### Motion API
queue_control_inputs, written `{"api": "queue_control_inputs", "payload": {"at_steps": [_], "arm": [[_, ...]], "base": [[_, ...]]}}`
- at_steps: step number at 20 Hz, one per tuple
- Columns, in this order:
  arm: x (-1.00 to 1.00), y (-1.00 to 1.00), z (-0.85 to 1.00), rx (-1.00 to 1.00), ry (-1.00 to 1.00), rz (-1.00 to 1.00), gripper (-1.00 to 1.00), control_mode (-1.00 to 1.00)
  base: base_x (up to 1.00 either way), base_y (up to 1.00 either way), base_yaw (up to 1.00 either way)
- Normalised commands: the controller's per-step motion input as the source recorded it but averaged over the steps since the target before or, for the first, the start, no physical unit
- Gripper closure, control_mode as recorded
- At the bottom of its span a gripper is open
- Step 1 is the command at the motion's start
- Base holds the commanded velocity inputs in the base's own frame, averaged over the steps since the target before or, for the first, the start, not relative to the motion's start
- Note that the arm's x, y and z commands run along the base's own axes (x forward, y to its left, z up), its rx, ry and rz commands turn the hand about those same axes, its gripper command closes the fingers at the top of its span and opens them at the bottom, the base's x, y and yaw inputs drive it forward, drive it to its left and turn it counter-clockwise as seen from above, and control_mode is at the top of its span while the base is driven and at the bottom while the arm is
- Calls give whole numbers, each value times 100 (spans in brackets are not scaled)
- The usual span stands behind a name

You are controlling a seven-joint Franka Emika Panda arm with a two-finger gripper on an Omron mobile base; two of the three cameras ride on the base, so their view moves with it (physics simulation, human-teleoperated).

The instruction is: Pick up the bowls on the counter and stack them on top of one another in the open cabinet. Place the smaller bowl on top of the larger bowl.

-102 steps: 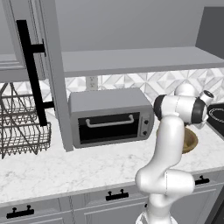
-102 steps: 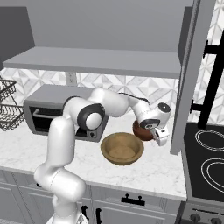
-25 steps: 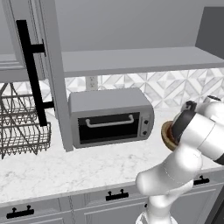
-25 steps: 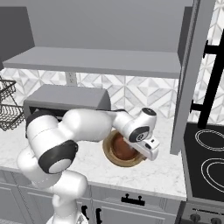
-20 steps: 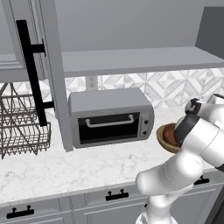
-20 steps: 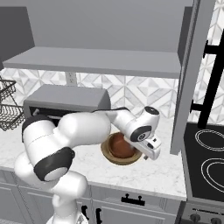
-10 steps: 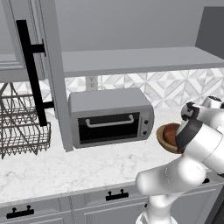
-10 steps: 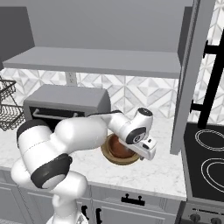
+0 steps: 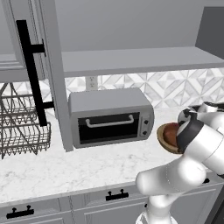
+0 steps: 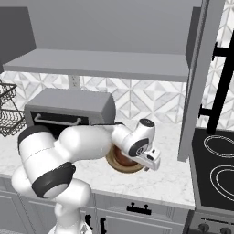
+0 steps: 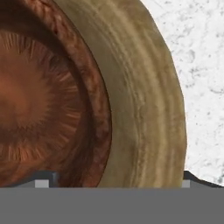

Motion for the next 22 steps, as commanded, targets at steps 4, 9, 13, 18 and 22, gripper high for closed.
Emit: {"api": "queue_control_inputs", "payload": {"at_steps": [4, 9, 13, 18, 22], "arm": [[0, 8, 0, 0, 0, 1, 100, -100], [-15, 0, 0, 0, -3, 0, 100, -100], [-54, 3, 40, 0, -16, 0, 100, -100], [-82, 27, 91, 0, -33, -3, 100, -100], [-60, 23, 100, 0, -30, -8, 100, -100]], "base": [[0, 0, 0], [0, 0, 0], [0, 0, 0], [0, 0, 0], [0, 0, 0]]}}
